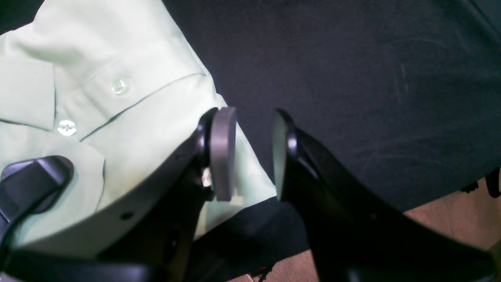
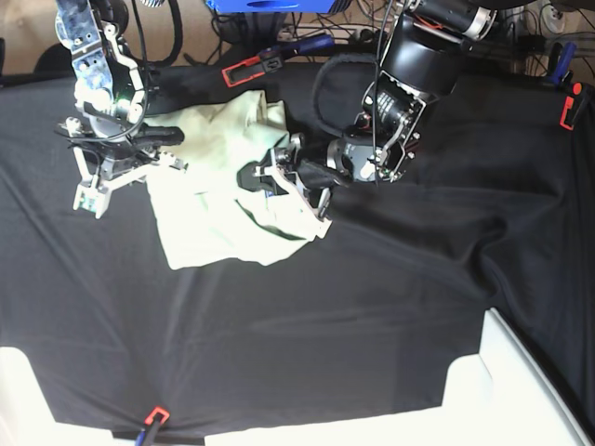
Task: Fold the T-shirt properly
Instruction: 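Fold the grasped shirt edge over toward the right gripper with the left gripper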
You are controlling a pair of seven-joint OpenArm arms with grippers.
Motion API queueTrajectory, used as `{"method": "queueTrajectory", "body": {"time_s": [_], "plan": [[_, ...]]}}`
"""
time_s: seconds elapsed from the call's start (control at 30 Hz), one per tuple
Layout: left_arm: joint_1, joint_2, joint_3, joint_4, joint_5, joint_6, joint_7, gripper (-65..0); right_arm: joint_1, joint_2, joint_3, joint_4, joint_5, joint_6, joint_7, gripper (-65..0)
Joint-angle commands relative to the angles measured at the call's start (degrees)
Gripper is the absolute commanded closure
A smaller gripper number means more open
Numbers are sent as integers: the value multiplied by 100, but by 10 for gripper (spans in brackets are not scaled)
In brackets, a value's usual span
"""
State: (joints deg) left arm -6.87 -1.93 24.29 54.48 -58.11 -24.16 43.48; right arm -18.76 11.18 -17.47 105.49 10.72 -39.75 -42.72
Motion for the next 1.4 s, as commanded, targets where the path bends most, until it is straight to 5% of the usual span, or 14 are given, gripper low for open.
{"method": "queueTrajectory", "body": {"time_s": [0.0,0.23,0.47,0.63,0.9,1.13,1.37], "plan": [[-99,13,-7,113,-93,-94,-36,0,26,20,29,101,-65,-25,118,-160],[-425,-171,72,130,-119,-85,8,0,26,29,29,101,-65,-25,118,-160],[-1154,-453,80,95,180,-85,887,0,26,64,29,93,-65,-25,118,-160],[-1726,-382,72,77,1789,-85,1441,0,61,64,38,93,-65,-25,118,-160],[-2429,444,801,-512,4549,-120,1643,0,79,38,38,93,-65,-25,118,-160],[-2640,1068,1338,-986,5929,-111,896,0,70,47,38,93,-65,-25,118,-160],[-2412,1093,2261,-1013,7239,-111,-98,0,70,56,38,93,-65,-25,118,-160]]}}
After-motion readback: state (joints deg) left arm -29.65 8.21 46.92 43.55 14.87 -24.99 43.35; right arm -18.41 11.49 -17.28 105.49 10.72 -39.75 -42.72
